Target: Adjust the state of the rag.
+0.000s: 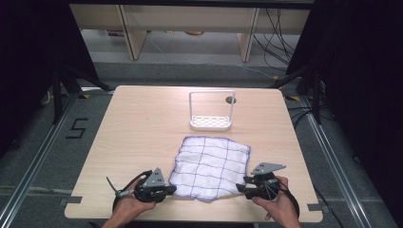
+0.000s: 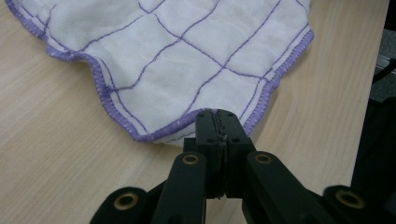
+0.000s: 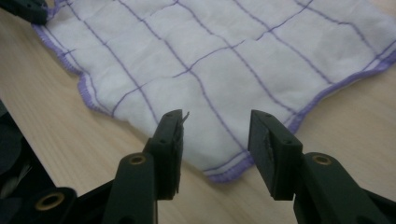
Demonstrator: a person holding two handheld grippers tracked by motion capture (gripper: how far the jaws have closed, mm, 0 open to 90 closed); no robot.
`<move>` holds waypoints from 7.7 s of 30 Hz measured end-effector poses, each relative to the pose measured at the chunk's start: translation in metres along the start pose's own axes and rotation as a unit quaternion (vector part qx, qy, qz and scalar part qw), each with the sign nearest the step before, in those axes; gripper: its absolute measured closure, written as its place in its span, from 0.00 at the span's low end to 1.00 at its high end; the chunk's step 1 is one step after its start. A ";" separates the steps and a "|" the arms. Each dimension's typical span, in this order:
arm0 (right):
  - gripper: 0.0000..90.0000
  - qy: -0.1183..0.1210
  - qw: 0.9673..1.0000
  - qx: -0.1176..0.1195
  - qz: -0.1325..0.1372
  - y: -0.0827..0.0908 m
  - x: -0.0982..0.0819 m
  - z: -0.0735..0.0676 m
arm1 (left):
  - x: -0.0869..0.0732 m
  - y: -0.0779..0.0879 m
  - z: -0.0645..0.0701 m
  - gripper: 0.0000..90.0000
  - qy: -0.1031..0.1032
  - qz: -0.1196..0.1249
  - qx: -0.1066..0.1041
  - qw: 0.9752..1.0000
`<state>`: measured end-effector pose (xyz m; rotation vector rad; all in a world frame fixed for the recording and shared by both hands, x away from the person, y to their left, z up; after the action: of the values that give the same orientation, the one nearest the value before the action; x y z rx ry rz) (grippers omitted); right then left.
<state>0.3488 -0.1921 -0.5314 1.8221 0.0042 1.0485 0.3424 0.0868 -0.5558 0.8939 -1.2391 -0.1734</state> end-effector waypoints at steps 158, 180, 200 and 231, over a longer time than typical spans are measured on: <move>0.57 -0.026 0.995 -0.096 -0.020 -0.074 0.083 0.131 | 0.075 -0.085 -0.136 0.96 0.045 0.020 0.078 0.996; 0.87 -0.011 0.997 -0.065 -0.028 -0.089 0.082 0.121 | 0.077 -0.081 -0.140 0.97 0.039 0.031 0.084 0.995; 0.95 0.011 0.998 -0.055 0.029 -0.056 0.110 0.116 | 0.086 -0.062 -0.154 0.98 0.038 0.058 0.091 0.993; 0.95 0.028 0.995 -0.039 0.087 -0.029 0.139 0.104 | 0.108 -0.025 -0.148 0.98 0.048 0.113 0.100 0.987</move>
<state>0.5159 -0.1945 -0.4759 1.7467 -0.1628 1.2045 0.5185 0.0823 -0.4989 0.9155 -1.2720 0.1760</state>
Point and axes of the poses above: each handheld gripper's, and its own axes: y roughly backward along the jaws, x roughly out of its top, z roughly to its right, the point moved 8 cm from there along -y, roughly forward along the jaws, and after that the axes turned 1 degree about -y, right-handed, at the moved point
